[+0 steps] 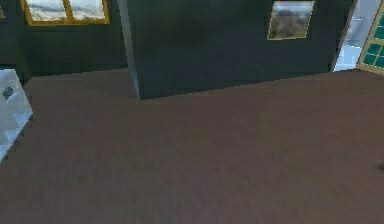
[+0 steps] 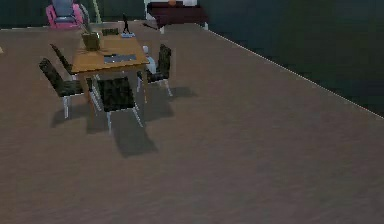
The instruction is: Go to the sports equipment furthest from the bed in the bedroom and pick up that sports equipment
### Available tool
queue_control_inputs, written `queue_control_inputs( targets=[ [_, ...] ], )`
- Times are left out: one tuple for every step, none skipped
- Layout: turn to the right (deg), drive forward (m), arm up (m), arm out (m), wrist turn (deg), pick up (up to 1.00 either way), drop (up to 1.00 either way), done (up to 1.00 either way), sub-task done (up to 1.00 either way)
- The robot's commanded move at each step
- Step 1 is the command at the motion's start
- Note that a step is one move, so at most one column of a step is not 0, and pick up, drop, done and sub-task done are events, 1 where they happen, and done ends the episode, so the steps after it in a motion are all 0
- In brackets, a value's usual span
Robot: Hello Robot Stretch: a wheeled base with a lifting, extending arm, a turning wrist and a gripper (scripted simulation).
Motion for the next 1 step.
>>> queue_control_inputs(
  targets=[
    [-15.0,0.00,0.00,0.00,0.0,0.00,0.00,0.00,0.00]
  ],
)
